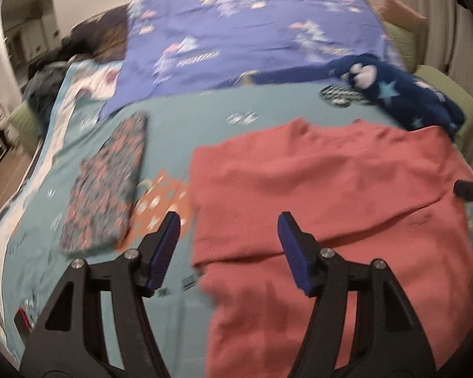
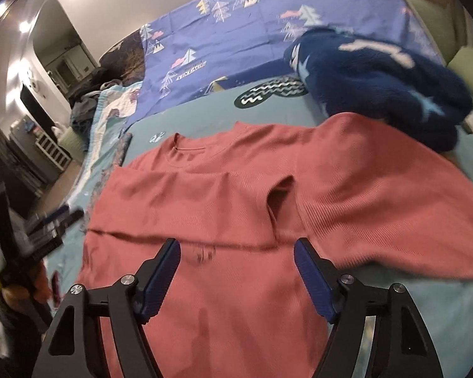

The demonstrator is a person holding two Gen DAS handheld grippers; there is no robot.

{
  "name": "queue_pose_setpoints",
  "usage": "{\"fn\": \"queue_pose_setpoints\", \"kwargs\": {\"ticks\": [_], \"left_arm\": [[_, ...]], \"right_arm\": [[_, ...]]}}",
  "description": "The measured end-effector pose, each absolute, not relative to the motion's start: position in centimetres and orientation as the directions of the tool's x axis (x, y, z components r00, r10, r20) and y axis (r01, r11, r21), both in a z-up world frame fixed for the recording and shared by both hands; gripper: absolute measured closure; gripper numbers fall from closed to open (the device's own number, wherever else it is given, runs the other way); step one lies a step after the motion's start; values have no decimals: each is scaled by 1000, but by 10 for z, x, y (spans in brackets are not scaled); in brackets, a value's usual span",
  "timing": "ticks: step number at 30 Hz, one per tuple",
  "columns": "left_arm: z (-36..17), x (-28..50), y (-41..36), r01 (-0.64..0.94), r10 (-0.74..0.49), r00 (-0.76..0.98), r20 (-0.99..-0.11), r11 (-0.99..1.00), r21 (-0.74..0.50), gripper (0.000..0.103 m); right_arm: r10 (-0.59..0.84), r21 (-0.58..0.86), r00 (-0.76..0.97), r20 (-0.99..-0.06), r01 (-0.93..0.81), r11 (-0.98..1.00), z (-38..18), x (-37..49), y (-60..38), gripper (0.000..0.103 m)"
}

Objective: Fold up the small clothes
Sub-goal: 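Grasp the other sleeve of the sweater with the right tool, then fold the held sleeve across the sweater body with the right tool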

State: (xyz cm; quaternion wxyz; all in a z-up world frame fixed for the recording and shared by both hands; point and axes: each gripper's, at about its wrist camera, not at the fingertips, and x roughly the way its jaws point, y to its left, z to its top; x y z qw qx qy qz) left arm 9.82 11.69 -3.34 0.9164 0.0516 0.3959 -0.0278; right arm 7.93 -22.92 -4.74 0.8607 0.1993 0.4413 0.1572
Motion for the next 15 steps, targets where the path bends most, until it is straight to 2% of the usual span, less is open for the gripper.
{"fn": "queue_pose_setpoints", "kwargs": {"ticks": [6, 8, 9, 11, 12, 15], "left_arm": [[-51, 98, 141, 31, -2, 666, -746, 999, 25, 34], [-57, 99, 145, 19, 15, 658, -753, 999, 37, 33], [-61, 99, 147, 15, 23, 650, -760, 999, 43, 33], [-70, 102, 151, 10, 29, 631, -775, 999, 46, 33], [-75, 103, 152, 10, 32, 624, -781, 999, 48, 33], [-84, 103, 154, 3, 43, 612, -789, 998, 57, 33]], "right_arm": [[541, 587, 458, -705, -51, 808, -76, 130, -235, 27], [557, 601, 439, -705, -47, 798, -81, 140, -229, 34], [560, 602, 433, -706, -50, 797, -83, 146, -224, 43], [550, 584, 426, -719, -58, 809, -85, 153, -214, 77], [539, 569, 420, -730, -64, 820, -84, 157, -207, 100], [531, 574, 498, -686, -79, 815, -59, 150, -211, 100]]}}
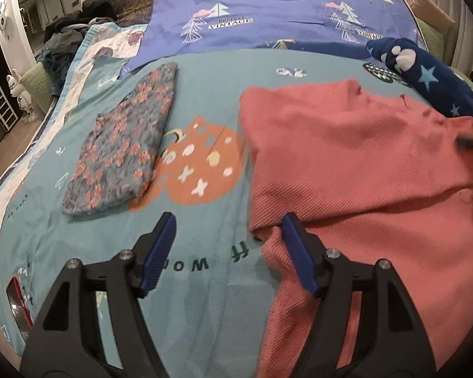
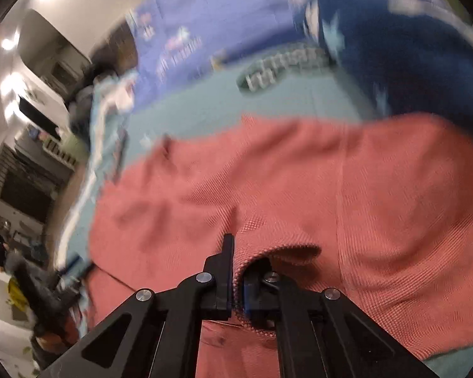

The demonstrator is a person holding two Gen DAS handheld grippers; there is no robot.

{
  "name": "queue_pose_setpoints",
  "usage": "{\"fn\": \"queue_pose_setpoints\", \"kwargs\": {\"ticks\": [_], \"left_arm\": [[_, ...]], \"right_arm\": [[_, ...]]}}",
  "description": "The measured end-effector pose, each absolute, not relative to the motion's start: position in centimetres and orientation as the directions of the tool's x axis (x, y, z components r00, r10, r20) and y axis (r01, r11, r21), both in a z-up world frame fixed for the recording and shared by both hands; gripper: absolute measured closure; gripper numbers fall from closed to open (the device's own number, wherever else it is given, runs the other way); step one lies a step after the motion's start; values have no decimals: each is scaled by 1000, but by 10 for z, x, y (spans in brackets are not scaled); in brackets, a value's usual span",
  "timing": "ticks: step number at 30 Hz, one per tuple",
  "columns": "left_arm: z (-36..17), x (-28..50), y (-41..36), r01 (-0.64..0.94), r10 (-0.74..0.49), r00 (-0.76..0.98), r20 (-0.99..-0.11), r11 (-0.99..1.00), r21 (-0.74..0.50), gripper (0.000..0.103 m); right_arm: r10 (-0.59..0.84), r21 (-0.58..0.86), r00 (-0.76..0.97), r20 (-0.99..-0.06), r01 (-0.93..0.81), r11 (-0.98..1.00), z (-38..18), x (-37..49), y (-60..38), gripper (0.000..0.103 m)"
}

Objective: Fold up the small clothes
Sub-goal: 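Fold the held sleeve across the sweater body with the right tool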

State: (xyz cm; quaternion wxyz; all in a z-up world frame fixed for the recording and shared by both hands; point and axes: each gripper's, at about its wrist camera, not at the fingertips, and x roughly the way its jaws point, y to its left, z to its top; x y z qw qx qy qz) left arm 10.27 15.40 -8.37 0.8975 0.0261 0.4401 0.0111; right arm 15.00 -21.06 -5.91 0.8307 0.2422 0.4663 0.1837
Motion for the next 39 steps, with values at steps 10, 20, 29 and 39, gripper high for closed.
{"fn": "queue_pose_setpoints", "kwargs": {"ticks": [10, 20, 29, 39], "left_arm": [[-89, 100, 157, -53, 86, 613, -785, 996, 67, 29], [-88, 95, 163, -142, 161, 590, -791, 985, 95, 24], [-49, 75, 149, -131, 168, 659, -733, 985, 109, 24], [-28, 78, 82, 21, 44, 704, -709, 996, 83, 24]], "right_arm": [[460, 564, 506, -730, 65, 823, -87, 150, -262, 100], [368, 536, 587, -721, 136, 833, -78, 109, -306, 76], [242, 604, 642, -728, 432, 670, -118, 20, -425, 60], [209, 732, 712, -670, 589, 341, -160, -45, -495, 59]]}}
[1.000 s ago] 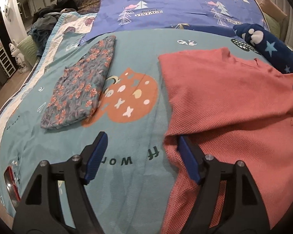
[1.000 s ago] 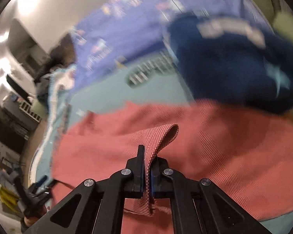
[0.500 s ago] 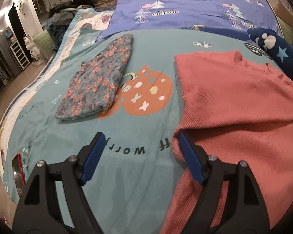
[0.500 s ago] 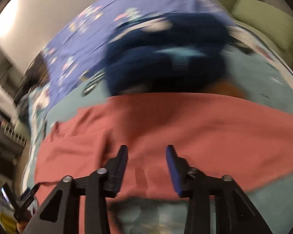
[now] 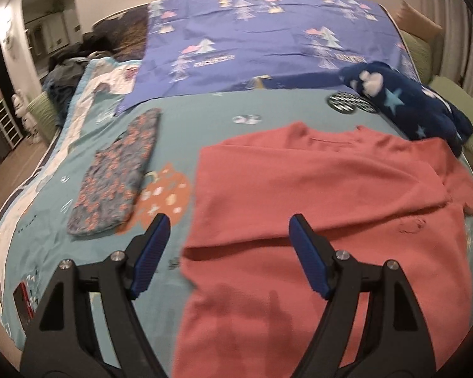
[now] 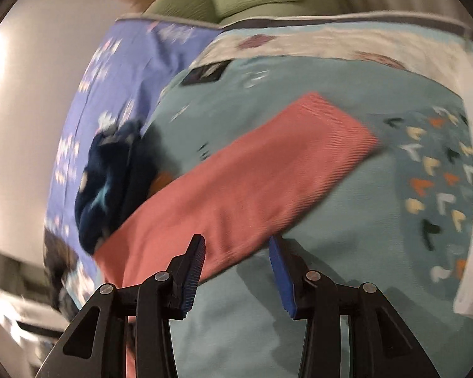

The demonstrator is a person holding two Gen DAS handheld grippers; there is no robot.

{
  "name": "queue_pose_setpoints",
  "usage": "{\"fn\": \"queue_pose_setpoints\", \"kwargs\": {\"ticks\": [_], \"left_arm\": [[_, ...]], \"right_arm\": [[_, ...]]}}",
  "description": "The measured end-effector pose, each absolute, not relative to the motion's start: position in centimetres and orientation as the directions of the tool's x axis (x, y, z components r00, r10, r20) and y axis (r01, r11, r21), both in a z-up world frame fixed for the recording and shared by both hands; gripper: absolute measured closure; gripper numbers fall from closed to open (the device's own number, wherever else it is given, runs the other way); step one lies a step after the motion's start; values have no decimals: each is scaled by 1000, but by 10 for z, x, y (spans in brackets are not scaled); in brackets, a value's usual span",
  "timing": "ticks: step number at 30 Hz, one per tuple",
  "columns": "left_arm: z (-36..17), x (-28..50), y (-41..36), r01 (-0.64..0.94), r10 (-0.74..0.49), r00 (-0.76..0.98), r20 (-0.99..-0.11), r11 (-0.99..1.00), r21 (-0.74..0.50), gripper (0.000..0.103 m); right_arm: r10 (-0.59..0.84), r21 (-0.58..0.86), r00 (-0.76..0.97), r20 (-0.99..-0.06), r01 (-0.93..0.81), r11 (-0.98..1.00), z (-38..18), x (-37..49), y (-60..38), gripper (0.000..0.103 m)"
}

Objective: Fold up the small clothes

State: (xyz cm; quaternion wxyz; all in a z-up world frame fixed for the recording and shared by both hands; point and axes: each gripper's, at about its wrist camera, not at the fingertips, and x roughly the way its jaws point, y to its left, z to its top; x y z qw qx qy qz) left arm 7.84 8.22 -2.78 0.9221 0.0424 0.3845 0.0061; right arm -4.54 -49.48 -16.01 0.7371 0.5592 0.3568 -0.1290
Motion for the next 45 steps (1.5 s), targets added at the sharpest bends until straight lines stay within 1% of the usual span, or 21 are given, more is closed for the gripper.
{"fn": "queue_pose_setpoints", "kwargs": {"ticks": [3, 8, 11, 12, 13, 17, 21, 24, 27, 28, 30, 32, 34, 36, 37, 40, 43, 45], "left_arm": [[-30, 79, 71, 42, 20, 690, -723, 997, 67, 24], [-32, 80, 62, 45, -19, 672, -741, 999, 15, 24], [-33, 80, 62, 35, -18, 667, -745, 999, 7, 24], [-33, 81, 62, 30, -15, 666, -746, 1000, 7, 24], [-34, 81, 63, 25, -12, 664, -748, 1000, 5, 24], [-36, 83, 69, 12, -21, 656, -754, 1000, -17, 24], [-39, 86, 72, 9, -44, 650, -759, 999, -50, 24], [-43, 88, 75, 5, -66, 643, -763, 997, -82, 24], [-45, 89, 79, 3, -95, 637, -765, 993, -121, 24], [-47, 88, 82, 2, -111, 634, -765, 990, -141, 24], [-48, 87, 87, -1, -129, 632, -764, 986, -167, 24], [-49, 85, 95, -6, -148, 632, -760, 981, -195, 24], [-50, 82, 105, -5, -177, 631, -755, 973, -232, 24], [-51, 78, 115, -7, -209, 628, -749, 962, -274, 24], [-52, 77, 119, -10, -217, 629, -746, 958, -287, 24], [-55, 73, 129, -11, -247, 629, -737, 945, -326, 24], [-57, 74, 130, 15, -301, 624, -721, 927, -374, 24], [-57, 75, 125, 47, -353, 615, -706, 909, -414, 24]], "right_arm": [[192, 746, 726, -661, 606, 277, -171, -52, -512, 58], [100, 763, 757, -645, 630, 146, -192, -54, -537, 58], [61, 768, 767, -638, 629, 118, -199, -49, -546, 59], [53, 764, 765, -642, 633, 122, -198, -46, -548, 73], [48, 759, 762, -646, 635, 143, -196, -42, -550, 97], [38, 772, 781, -623, 606, 189, -177, -35, -550, 98], [3, 780, 832, -555, 519, 349, -121, -23, -531, 98], [46, 774, 879, -475, 392, 498, -69, -2, -495, 98], [133, 729, 906, -401, 228, 645, -20, 20, -433, 97], [189, 701, 907, -377, 146, 698, -3, 30, -401, 97], [288, 668, 892, -348, 21, 744, 13, 45, -352, 97], [443, 658, 835, -326, -136, 740, 19, 62, -293, 97], [560, 654, 756, -339, -238, 718, 13, 77, -243, 97], [615, 635, 679, -401, -278, 721, -3, 89, -197, 97], [638, 625, 627, -447, -292, 724, -16, 94, -173, 97], [666, 622, 521, -533, -292, 726, -49, 103, -141, 96], [664, 624, 479, -573, -270, 733, -69, 101, -138, 95], [667, 628, 470, -578, -266, 732, -73, 97, -140, 94]]}}
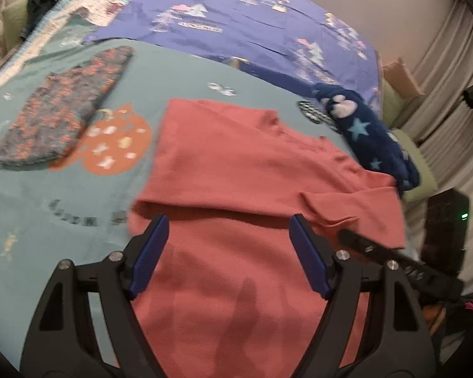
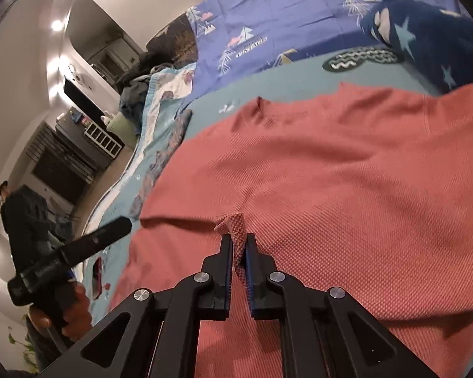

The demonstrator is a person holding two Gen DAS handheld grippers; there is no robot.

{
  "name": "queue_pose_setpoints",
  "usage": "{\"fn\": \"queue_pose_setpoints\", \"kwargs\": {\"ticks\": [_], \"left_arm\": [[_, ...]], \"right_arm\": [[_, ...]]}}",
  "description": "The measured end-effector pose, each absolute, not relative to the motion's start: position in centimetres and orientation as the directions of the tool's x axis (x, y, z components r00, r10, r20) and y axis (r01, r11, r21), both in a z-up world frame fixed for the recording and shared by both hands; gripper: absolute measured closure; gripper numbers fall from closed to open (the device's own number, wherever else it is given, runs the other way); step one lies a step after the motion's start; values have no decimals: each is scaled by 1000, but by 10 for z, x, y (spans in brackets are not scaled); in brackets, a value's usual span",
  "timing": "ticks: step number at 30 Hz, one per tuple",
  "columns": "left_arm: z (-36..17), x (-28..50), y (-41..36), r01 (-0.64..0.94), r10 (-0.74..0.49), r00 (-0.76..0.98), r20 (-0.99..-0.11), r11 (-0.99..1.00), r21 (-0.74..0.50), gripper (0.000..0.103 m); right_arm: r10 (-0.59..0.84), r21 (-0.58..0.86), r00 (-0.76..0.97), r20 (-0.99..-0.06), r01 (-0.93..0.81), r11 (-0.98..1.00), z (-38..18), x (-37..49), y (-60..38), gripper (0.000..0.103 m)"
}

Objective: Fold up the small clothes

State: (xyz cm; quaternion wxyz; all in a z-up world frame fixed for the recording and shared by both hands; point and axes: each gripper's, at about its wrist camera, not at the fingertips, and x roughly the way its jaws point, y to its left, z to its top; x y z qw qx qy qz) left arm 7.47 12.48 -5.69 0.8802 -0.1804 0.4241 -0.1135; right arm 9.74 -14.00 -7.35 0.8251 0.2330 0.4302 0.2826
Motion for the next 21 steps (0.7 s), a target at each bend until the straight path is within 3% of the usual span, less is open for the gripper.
{"fn": "queue_pose_setpoints", "kwargs": {"ticks": [5, 12, 14, 15, 18, 21], "left_arm": [[-56, 83, 91, 159, -501, 544, -673, 849, -504, 24], [-74, 99, 29, 244, -538, 412, -736, 843, -479, 25], [-78, 100, 15, 259, -526, 405, -747, 850, -459, 29], [-78, 100, 11, 265, -517, 414, -749, 856, -444, 39], [-79, 107, 4, 266, -505, 398, -766, 863, -430, 98], [-58, 105, 9, 272, -504, 449, -737, 864, -425, 98]], "right_arm": [[681, 610, 431, -591, -313, 728, -74, 83, -132, 79], [625, 556, 457, -633, -292, 778, -70, 57, -152, 78], [594, 553, 489, -638, -246, 796, -70, 48, -170, 78], [570, 546, 510, -644, -216, 809, -70, 43, -181, 78], [507, 525, 557, -658, -143, 839, -69, 33, -207, 71], [433, 500, 601, -672, -64, 864, -68, 25, -233, 65]]}}
